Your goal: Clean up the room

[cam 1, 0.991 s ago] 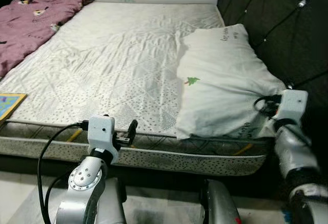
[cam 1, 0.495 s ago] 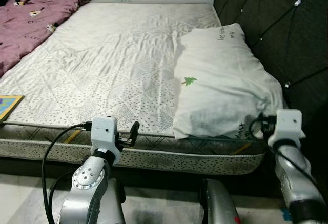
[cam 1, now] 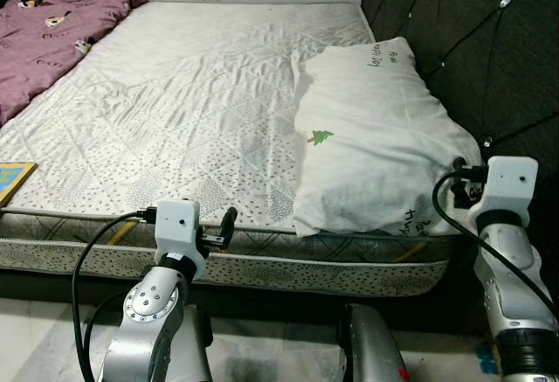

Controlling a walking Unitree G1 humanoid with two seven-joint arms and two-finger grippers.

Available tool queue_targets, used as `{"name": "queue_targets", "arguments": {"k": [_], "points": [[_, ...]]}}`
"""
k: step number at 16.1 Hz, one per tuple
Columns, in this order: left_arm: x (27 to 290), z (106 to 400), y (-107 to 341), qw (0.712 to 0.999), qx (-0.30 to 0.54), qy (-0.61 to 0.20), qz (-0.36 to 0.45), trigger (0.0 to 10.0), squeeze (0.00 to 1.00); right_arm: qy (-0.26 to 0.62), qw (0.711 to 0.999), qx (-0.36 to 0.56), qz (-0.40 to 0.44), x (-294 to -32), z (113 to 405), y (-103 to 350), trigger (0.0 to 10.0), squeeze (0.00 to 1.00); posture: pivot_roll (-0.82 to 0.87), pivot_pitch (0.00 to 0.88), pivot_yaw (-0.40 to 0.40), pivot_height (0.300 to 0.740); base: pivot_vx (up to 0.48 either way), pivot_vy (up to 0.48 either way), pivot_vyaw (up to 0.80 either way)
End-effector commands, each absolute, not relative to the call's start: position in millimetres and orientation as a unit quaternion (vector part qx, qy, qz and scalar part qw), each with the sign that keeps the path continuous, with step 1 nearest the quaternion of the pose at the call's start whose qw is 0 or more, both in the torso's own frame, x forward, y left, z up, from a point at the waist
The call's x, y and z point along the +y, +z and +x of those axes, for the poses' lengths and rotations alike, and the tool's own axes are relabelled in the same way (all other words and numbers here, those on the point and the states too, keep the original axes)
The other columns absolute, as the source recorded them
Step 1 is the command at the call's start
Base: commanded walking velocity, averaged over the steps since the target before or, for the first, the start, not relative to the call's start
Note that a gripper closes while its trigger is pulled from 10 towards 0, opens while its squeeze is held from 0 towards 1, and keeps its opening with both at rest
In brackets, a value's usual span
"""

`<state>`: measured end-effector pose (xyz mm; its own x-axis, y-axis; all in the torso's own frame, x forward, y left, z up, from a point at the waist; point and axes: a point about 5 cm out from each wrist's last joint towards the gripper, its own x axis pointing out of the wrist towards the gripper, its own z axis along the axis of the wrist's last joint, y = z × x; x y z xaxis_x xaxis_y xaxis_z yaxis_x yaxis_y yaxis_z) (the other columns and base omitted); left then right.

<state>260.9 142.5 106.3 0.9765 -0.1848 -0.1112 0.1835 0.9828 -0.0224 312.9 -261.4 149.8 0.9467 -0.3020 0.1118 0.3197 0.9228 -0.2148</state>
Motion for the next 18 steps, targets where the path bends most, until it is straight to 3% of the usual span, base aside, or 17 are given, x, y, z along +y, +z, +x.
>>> {"name": "queue_targets", "arguments": {"k": [1, 7, 9, 12, 14, 15, 17, 18], "points": [[144, 262, 107, 0.994, 0.054, -0.092, -0.001, 10.0, 0.0, -0.158, 0.979, -0.066, -0.109, -255, 319, 167, 10.0, 1.0, 0.02, 0.0, -0.01, 0.512, 0.0, 0.0, 0.0], [145, 261, 107, 0.995, 0.054, -0.089, -0.001, 10.0, 0.0, -0.124, 0.987, -0.076, -0.067, -234, 341, 179, 10.0, 1.0, 0.03, 0.0, -0.015, 0.512, 0.0, 0.0, 0.0], [143, 263, 108, 0.994, 0.052, -0.091, -0.002, 10.0, 0.0, -0.086, 0.993, -0.055, -0.054, -210, 355, 175, 10.0, 1.0, 0.03, 0.0, -0.013, 0.512, 0.0, 0.0, 0.0], [138, 266, 113, 0.994, 0.045, -0.097, -0.001, 10.0, 0.0, -0.015, 0.999, 0.042, -0.021, -149, 381, 147, 10.0, 1.0, 0.06, 0.0, -0.018, 0.512, 0.0, 0.0, 0.0], [141, 265, 114, 0.995, 0.044, -0.092, 0.002, 10.0, 0.0, 0.021, 0.996, 0.088, -0.018, -125, 384, 134, 10.0, 1.0, 0.08, 0.0, -0.025, 0.512, 0.0, 0.0, 0.0], [142, 264, 114, 0.995, 0.045, -0.089, 0.003, 10.0, 0.0, 0.04, 0.992, 0.12, -0.016, -117, 382, 124, 10.0, 0.8, 0.09, 0.0, -0.032, 0.512, 0.0, 0.0, 0.0], [148, 261, 112, 0.996, 0.048, -0.079, 0.007, 10.0, 0.0, 0.045, 0.98, 0.192, -0.017, -121, 370, 94, 10.0, 0.54, 0.1, 0.0, -0.041, 0.512, 0.0, 0.0, 0.0], [149, 261, 111, 0.996, 0.049, -0.077, 0.008, 10.0, 0.0, 0.039, 0.979, 0.199, -0.017, -126, 369, 91, 10.0, 0.51, 0.1, 0.0, -0.042, 0.512, 0.0, 0.0, 0.0]]}}
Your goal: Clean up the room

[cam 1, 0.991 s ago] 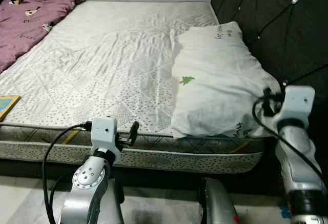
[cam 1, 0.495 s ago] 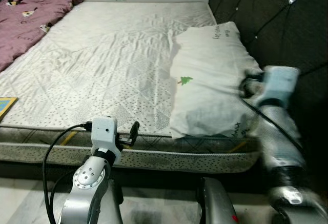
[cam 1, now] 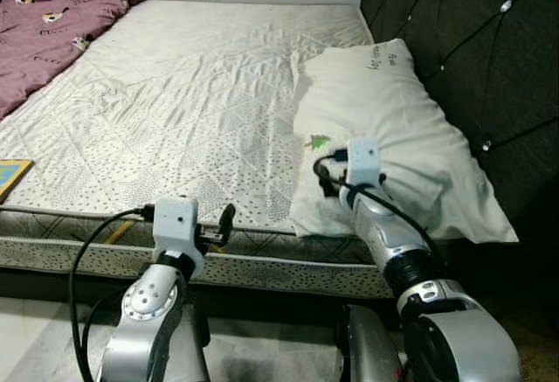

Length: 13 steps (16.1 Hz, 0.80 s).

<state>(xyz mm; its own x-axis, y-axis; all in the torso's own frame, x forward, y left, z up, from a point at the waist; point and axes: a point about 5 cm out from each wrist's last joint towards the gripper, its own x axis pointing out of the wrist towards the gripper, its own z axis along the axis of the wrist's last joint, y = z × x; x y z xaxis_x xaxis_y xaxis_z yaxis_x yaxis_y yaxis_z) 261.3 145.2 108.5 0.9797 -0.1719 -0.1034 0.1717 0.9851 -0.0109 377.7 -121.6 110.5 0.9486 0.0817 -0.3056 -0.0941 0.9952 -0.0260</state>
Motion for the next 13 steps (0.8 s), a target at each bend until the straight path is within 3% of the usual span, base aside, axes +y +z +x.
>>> {"name": "queue_targets", "arguments": {"k": [1, 2, 4, 5, 8, 13], "points": [[150, 261, 111, 0.996, 0.049, -0.075, 0.008, 10.0, 0.0, 0.026, 0.978, 0.205, -0.018, -136, 368, 87, 10.0, 0.51, 0.09, 0.0, -0.039, 0.512, 0.0, 0.0, 0.0], [150, 262, 111, 0.996, 0.049, -0.074, 0.007, 10.0, 0.0, 0.013, 0.978, 0.209, -0.028, -150, 366, 83, 10.0, 0.37, 0.09, 0.0, -0.037, 0.512, 0.0, 0.0, 0.0], [149, 264, 111, 0.996, 0.044, -0.074, 0.008, 10.0, 0.0, -0.012, 0.983, 0.184, -0.015, -171, 364, 86, 10.0, 0.23, 0.07, 0.0, -0.029, 0.512, 0.0, 0.0, 0.0], [150, 265, 113, 0.997, 0.037, -0.071, 0.01, 10.0, 0.0, -0.011, 0.99, 0.139, 0.013, -174, 366, 96, 10.0, 0.0, 0.06, 0.0, -0.023, 0.512, 0.0, 0.0, 0.0], [156, 275, 126, 0.999, -0.01, -0.047, 0.014, 10.0, 0.0, 0.013, 0.999, -0.008, 0.046, -170, 363, 135, 10.0, 0.0, 0.04, 0.0, -0.008, 0.512, 0.0, 0.0, 0.0], [158, 279, 130, 0.999, -0.041, -0.028, 0.014, 10.0, 0.0, 0.063, 0.992, -0.075, 0.077, -137, 348, 153, 10.0, 0.0, 0.03, 0.0, -0.004, 0.512, 0.0, 0.0, 0.0]]}}
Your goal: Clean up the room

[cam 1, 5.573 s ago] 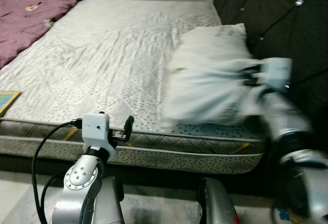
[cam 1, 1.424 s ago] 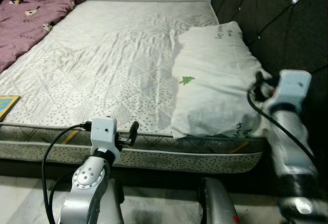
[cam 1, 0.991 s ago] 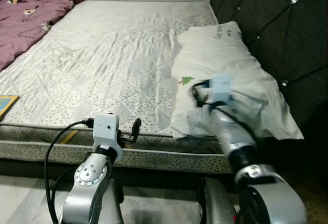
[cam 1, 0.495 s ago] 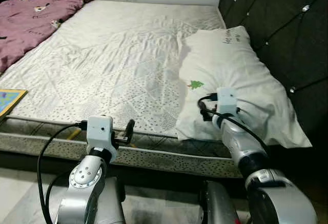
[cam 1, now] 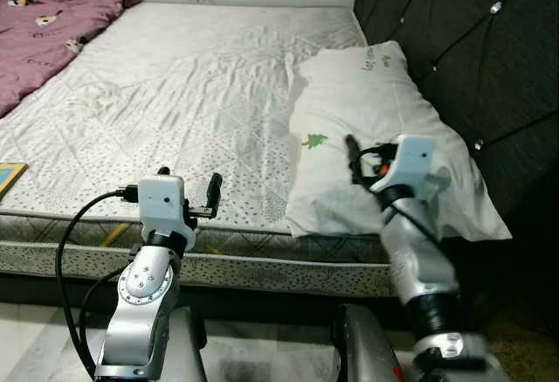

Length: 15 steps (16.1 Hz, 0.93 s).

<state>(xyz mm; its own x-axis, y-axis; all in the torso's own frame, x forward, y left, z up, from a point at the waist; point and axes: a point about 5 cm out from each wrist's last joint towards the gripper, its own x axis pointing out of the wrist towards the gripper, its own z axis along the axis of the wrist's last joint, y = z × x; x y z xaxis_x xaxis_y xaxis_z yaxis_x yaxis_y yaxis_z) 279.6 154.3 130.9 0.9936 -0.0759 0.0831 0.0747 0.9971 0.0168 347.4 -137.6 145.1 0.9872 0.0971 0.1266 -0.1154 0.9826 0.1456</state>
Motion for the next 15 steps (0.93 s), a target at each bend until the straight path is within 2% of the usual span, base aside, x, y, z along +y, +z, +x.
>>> {"name": "queue_targets", "arguments": {"k": [1, 4, 6, 15], "points": [[158, 280, 129, 0.999, -0.043, -0.029, 0.014, 10.0, 0.0, 0.066, 0.992, -0.08, 0.078, -134, 349, 155, 10.0, 0.0, 0.04, 0.0, -0.003, 0.522, 0.0, 0.0, 0.0], [170, 298, 143, 0.997, -0.075, -0.005, 0.02, 10.0, 0.0, 0.073, 0.986, -0.107, 0.105, -126, 360, 178, 10.0, 0.0, 0.05, 0.0, -0.017, 0.562, 0.0, 0.0, 0.0], [174, 300, 144, 0.997, -0.079, 0.005, 0.02, 10.0, 0.0, 0.079, 0.985, -0.111, 0.106, -124, 359, 182, 10.0, 0.0, 0.06, 0.0, -0.017, 0.587, 0.0, 0.0, 0.0], [166, 292, 123, 0.998, -0.053, 0.005, 0.027, 10.0, 0.0, 0.057, 0.99, -0.076, 0.109, -130, 339, 153, 10.0, 0.0, 0.02, 0.0, 0.025, 0.692, 0.0, 0.0, 0.0]]}}
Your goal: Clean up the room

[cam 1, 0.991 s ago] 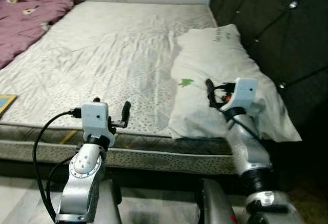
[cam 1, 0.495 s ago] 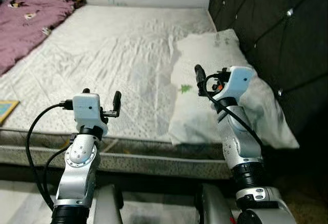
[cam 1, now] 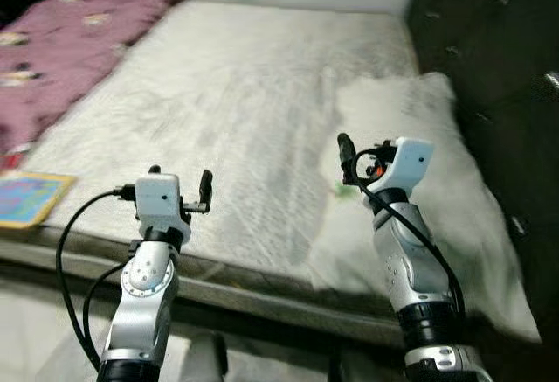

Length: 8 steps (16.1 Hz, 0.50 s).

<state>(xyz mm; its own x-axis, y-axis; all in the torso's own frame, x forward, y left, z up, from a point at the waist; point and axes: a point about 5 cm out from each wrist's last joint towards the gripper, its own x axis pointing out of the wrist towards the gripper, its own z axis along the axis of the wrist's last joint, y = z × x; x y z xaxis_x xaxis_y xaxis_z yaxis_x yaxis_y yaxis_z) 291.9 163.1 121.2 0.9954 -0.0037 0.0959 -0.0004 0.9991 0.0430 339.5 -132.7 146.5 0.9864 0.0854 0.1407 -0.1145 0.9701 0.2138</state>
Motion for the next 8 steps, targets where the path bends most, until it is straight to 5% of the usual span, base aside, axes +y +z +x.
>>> {"name": "queue_targets", "arguments": {"k": [1, 4, 8], "points": [[166, 292, 123, 0.998, -0.053, 0.004, 0.027, 10.0, 0.0, 0.055, 0.99, -0.074, 0.108, -131, 339, 152, 10.0, 0.0, 0.02, 0.0, 0.025, 0.697, 0.0, 0.0, 0.0], [164, 288, 121, 0.999, -0.052, -0.002, 0.016, 10.0, 0.0, 0.038, 0.993, -0.06, 0.098, -138, 333, 143, 10.0, 0.0, 0.02, 0.0, 0.028, 0.74, 0.0, 0.0, 0.0], [157, 295, 123, 0.998, -0.056, 0.0, 0.013, 10.0, 0.0, 0.028, 0.995, -0.048, 0.087, -144, 331, 136, 10.0, 0.0, 0.01, 0.0, 0.024, 0.74, 0.0, 0.0, 0.0]]}}
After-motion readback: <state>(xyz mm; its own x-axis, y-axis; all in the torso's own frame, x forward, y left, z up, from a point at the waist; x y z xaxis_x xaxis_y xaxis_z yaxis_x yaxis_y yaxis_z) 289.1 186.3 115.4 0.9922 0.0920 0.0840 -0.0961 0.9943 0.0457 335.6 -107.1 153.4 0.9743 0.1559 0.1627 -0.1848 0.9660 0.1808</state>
